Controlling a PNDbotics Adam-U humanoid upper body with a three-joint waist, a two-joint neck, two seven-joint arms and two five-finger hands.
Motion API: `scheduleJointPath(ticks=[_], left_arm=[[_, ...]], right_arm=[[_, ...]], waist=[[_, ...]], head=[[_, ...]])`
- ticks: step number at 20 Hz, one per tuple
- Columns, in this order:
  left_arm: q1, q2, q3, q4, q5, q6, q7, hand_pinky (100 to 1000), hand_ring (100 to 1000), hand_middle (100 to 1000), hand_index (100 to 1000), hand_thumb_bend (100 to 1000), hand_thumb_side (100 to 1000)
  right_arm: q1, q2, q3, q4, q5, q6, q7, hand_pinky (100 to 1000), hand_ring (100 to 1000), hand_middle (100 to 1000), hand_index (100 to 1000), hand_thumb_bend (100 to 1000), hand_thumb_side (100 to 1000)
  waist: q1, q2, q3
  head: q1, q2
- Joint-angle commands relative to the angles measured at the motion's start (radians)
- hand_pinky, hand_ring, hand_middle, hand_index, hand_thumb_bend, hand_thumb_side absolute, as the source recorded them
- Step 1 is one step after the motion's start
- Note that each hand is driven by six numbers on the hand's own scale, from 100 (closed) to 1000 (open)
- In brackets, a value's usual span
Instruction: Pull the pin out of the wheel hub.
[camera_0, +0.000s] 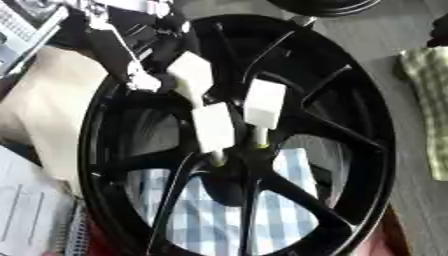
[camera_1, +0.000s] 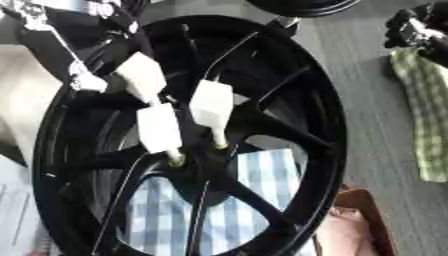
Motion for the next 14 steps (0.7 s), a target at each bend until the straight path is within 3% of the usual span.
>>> scheduleJointPath(ticks=[1, 8, 14], left_arm=[[-0.028, 0.024, 0.046, -0.012, 0.002, 0.008, 0.002, 682, 489, 255, 390, 100, 100], [-0.042, 0.055, 0.168, 0.018, 0.017, 0.030, 0.006, 685, 483, 242, 388, 100, 100], [-0.024, 0.114, 0.283, 0.086, 0.048, 0.035, 0.076, 689, 480, 238, 389, 100, 100]], right_arm=[[-0.008, -0.023, -0.014, -0.010, -0.001, -0.002, -0.003, 836, 660, 591, 651, 100, 540], [0.002, -0.029, -0.021, -0.010, -0.001, -0.004, -0.007, 836, 660, 591, 651, 100, 540], [0.017, -0.038, -0.029, -0.011, -0.002, -0.007, -0.014, 836, 660, 591, 652, 100, 541]], waist=[[-0.009, -0.024, 0.002], [-0.012, -0.031, 0.010], [-0.013, -0.039, 0.025]], head=[[0.002, -0.008], [-0.006, -0.002], [-0.019, 0.007]])
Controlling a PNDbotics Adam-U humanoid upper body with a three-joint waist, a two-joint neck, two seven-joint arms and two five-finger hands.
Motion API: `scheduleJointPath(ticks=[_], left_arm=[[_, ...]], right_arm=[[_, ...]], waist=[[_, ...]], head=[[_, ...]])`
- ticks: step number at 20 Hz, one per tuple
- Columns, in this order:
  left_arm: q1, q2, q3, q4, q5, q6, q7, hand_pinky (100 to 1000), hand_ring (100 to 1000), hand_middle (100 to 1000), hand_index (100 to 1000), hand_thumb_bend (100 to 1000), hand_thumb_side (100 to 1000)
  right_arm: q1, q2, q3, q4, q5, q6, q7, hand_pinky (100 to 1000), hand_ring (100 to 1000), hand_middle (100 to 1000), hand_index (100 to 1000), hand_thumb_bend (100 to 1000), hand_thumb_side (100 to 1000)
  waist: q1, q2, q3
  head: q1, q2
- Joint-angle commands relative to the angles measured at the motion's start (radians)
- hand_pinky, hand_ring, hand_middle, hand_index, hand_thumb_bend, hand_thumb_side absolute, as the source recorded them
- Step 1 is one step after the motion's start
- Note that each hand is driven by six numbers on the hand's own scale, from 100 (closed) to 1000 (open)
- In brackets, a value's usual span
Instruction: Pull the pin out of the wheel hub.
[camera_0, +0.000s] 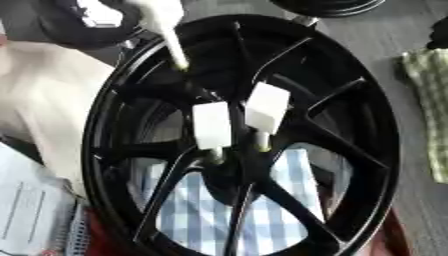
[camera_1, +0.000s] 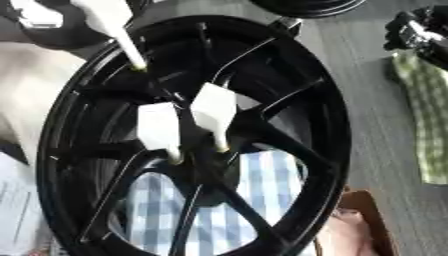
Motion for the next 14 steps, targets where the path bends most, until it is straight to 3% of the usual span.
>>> scheduleJointPath(ticks=[1, 4, 9, 14], left_arm=[[0.001, 0.079, 0.078, 0.025, 0.026, 0.000, 0.045, 690, 480, 238, 389, 100, 100], [0.059, 0.154, 0.142, 0.036, 0.060, -0.005, 0.093, 692, 478, 237, 390, 100, 106], [0.227, 0.301, 0.261, 0.032, 0.150, -0.018, 0.185, 695, 477, 237, 394, 100, 120], [0.357, 0.373, 0.328, 0.062, 0.214, -0.022, 0.257, 694, 475, 236, 400, 100, 129]], right_arm=[[0.000, -0.039, -0.020, -0.011, -0.002, -0.002, -0.008, 837, 660, 591, 652, 100, 541], [0.009, -0.047, -0.028, -0.011, -0.002, -0.005, -0.015, 837, 661, 592, 652, 100, 541], [0.028, -0.060, -0.054, -0.018, -0.005, -0.012, -0.035, 838, 662, 592, 653, 100, 539], [0.039, -0.063, -0.073, -0.030, -0.014, -0.018, -0.056, 838, 662, 593, 653, 100, 530]], waist=[[-0.008, -0.037, 0.007], [-0.011, -0.042, 0.019], [-0.025, -0.051, 0.039], [-0.044, -0.062, 0.058]], head=[[-0.010, 0.007], [-0.020, 0.015], [-0.039, 0.042], [-0.035, 0.061]])
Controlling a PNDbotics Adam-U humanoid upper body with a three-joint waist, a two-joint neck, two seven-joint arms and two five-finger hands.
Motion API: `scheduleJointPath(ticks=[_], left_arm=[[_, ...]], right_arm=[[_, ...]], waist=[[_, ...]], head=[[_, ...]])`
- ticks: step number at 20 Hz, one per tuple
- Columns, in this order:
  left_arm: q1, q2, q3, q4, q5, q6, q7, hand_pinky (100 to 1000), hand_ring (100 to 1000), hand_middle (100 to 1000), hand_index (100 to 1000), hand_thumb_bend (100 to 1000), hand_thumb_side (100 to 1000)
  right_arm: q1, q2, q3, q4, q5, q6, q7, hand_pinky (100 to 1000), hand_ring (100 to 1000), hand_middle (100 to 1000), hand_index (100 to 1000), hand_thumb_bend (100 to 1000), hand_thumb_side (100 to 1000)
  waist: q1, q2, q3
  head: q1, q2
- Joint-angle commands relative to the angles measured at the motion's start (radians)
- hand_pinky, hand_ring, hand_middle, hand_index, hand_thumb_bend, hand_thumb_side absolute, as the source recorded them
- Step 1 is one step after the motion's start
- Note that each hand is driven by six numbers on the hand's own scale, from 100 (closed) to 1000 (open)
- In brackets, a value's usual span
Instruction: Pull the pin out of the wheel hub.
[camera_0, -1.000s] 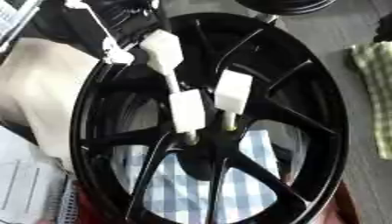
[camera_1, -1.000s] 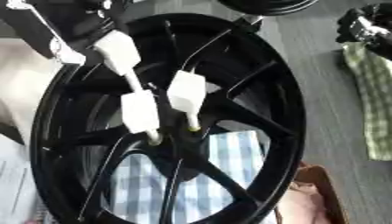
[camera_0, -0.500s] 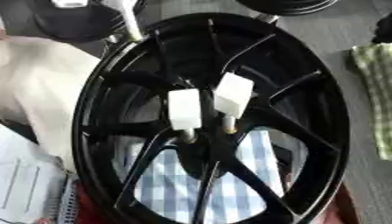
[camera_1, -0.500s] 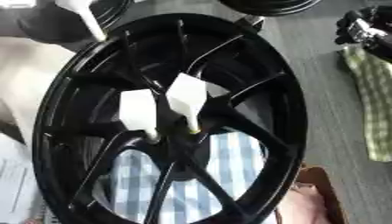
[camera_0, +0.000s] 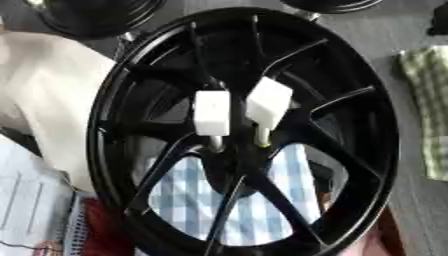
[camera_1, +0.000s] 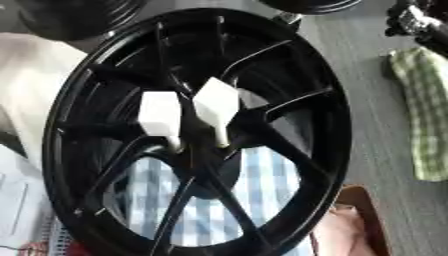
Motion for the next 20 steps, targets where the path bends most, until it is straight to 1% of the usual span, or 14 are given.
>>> scheduleJointPath(ticks=[1, 6, 9, 12, 13, 14, 15, 16, 17, 18, 19, 20], left_arm=[[0.039, 0.080, 0.048, 0.013, 0.035, -0.003, 0.041, 692, 475, 238, 404, 100, 128], [0.138, 0.093, 0.069, 0.037, 0.042, 0.000, 0.079, 687, 474, 240, 410, 100, 130], [0.193, 0.091, 0.076, 0.045, 0.041, 0.005, 0.105, 686, 475, 246, 416, 100, 131], [0.250, 0.090, 0.078, 0.037, 0.013, 0.006, 0.129, 692, 486, 268, 447, 100, 117], [0.266, 0.091, 0.079, 0.037, 0.000, 0.009, 0.134, 705, 509, 310, 490, 100, 100], [0.280, 0.091, 0.081, 0.039, -0.016, 0.012, 0.140, 710, 518, 326, 507, 100, 100], [0.293, 0.091, 0.083, 0.041, -0.028, 0.015, 0.143, 743, 578, 426, 597, 100, 143], [0.304, 0.090, 0.084, 0.044, -0.036, 0.017, 0.139, 767, 627, 504, 665, 140, 200], [0.315, 0.089, 0.085, 0.046, -0.043, 0.019, 0.132, 820, 748, 671, 787, 242, 337], [0.325, 0.089, 0.086, 0.046, -0.050, 0.020, 0.124, 838, 783, 731, 821, 288, 399], [0.332, 0.087, 0.088, 0.046, -0.055, 0.020, 0.119, 853, 805, 767, 860, 386, 545], [0.339, 0.084, 0.090, 0.044, -0.056, 0.016, 0.119, 856, 813, 776, 869, 409, 580]], right_arm=[[-0.002, -0.038, -0.026, -0.025, -0.013, -0.004, -0.016, 838, 662, 593, 653, 100, 529], [0.001, -0.032, -0.033, -0.028, -0.020, -0.007, -0.024, 838, 663, 594, 654, 100, 526], [0.001, -0.028, -0.039, -0.029, -0.024, -0.010, -0.030, 838, 663, 594, 654, 100, 524], [0.002, -0.026, -0.047, -0.031, -0.027, -0.013, -0.037, 839, 663, 594, 654, 100, 523], [0.002, -0.026, -0.049, -0.031, -0.028, -0.013, -0.039, 839, 663, 594, 654, 100, 523], [0.003, -0.025, -0.050, -0.032, -0.029, -0.014, -0.040, 839, 663, 594, 654, 100, 523], [0.004, -0.025, -0.051, -0.032, -0.030, -0.015, -0.041, 839, 663, 594, 654, 100, 523], [0.006, -0.024, -0.052, -0.033, -0.030, -0.016, -0.043, 839, 663, 594, 654, 100, 523], [0.007, -0.023, -0.054, -0.033, -0.031, -0.016, -0.044, 839, 663, 594, 654, 100, 524], [0.008, -0.022, -0.055, -0.032, -0.032, -0.016, -0.045, 839, 664, 594, 654, 100, 524], [0.009, -0.021, -0.055, -0.032, -0.033, -0.017, -0.046, 839, 663, 594, 654, 100, 524], [0.009, -0.020, -0.055, -0.033, -0.034, -0.017, -0.046, 839, 664, 594, 654, 100, 523]], waist=[[-0.009, -0.035, 0.009], [-0.029, -0.041, 0.027], [-0.039, -0.041, 0.030], [-0.047, -0.039, 0.031], [-0.049, -0.039, 0.032], [-0.050, -0.039, 0.032], [-0.051, -0.038, 0.032], [-0.052, -0.038, 0.033], [-0.053, -0.038, 0.035], [-0.053, -0.038, 0.036], [-0.053, -0.038, 0.038], [-0.053, -0.039, 0.039]], head=[[0.002, 0.010], [0.002, 0.009], [-0.002, 0.004], [-0.005, -0.003], [-0.005, -0.004], [-0.005, -0.006], [-0.005, -0.007], [-0.005, -0.007], [-0.006, -0.009], [-0.006, -0.010], [-0.006, -0.012], [-0.006, -0.013]])
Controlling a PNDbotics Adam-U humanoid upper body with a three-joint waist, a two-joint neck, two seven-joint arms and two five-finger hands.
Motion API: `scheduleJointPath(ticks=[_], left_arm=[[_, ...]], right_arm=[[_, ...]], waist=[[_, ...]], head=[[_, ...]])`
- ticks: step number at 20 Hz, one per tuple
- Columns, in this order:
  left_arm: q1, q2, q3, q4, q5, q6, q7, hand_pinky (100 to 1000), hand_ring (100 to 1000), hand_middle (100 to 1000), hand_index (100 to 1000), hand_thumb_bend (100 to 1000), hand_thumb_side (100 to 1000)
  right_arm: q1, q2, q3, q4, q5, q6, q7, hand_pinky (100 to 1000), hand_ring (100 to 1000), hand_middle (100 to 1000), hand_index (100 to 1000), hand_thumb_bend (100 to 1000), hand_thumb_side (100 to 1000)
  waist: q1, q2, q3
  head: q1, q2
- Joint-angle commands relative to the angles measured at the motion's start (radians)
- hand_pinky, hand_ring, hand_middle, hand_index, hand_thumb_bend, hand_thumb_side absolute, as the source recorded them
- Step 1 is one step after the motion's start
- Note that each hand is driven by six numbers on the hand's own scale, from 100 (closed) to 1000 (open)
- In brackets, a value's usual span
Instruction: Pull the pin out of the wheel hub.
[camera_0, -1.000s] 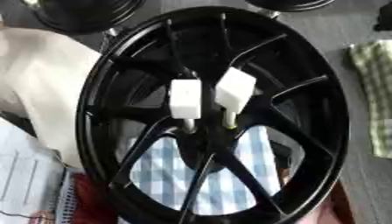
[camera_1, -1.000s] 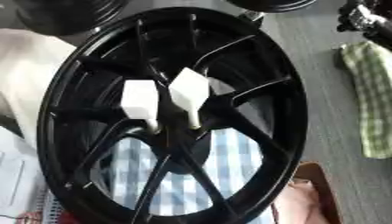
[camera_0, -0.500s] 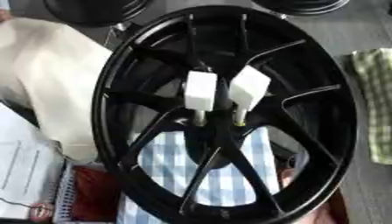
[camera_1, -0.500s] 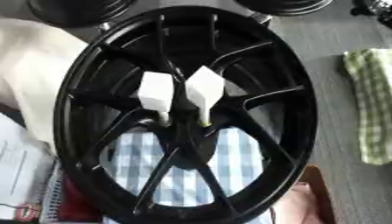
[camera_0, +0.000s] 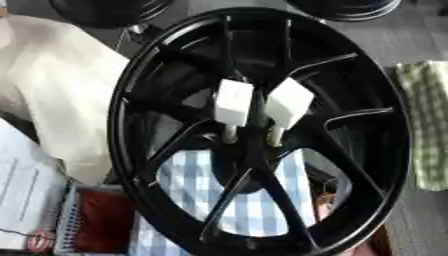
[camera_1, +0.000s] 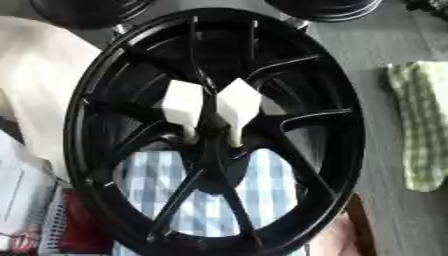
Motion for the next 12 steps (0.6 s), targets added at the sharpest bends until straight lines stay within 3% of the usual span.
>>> scheduleJointPath(ticks=[1, 6, 8, 10, 12], left_arm=[[0.006, 0.044, 0.024, -0.007, -0.008, -0.005, -0.006, 856, 812, 773, 866, 422, 610], [0.024, 0.029, 0.025, -0.020, 0.011, -0.011, 0.007, 846, 799, 754, 848, 389, 625], [0.022, 0.023, 0.033, -0.025, 0.022, -0.014, 0.035, 835, 776, 720, 817, 305, 592], [0.020, 0.013, 0.044, -0.039, 0.057, -0.026, 0.106, 825, 757, 699, 804, 269, 610], [0.023, -0.004, 0.058, -0.068, 0.116, -0.034, 0.234, 805, 721, 669, 785, 200, 640]], right_arm=[[-0.008, -0.021, -0.019, -0.019, -0.008, -0.002, -0.006, 840, 664, 594, 654, 100, 524], [-0.011, -0.019, -0.017, -0.020, -0.010, -0.002, -0.004, 840, 664, 594, 655, 100, 523], [-0.011, -0.019, -0.018, -0.021, -0.011, -0.002, -0.005, 840, 664, 595, 655, 100, 523], [-0.011, -0.020, -0.019, -0.021, -0.012, -0.003, -0.006, 840, 664, 595, 655, 100, 522], [-0.013, -0.021, -0.019, -0.023, -0.013, -0.004, -0.007, 839, 664, 595, 655, 100, 519]], waist=[[0.001, -0.027, 0.003], [-0.002, -0.028, 0.004], [-0.004, -0.029, 0.005], [-0.005, -0.030, 0.007], [-0.007, -0.031, 0.008]], head=[[-0.003, -0.014], [-0.005, -0.018], [-0.003, -0.015], [-0.001, -0.013], [0.000, -0.012]])
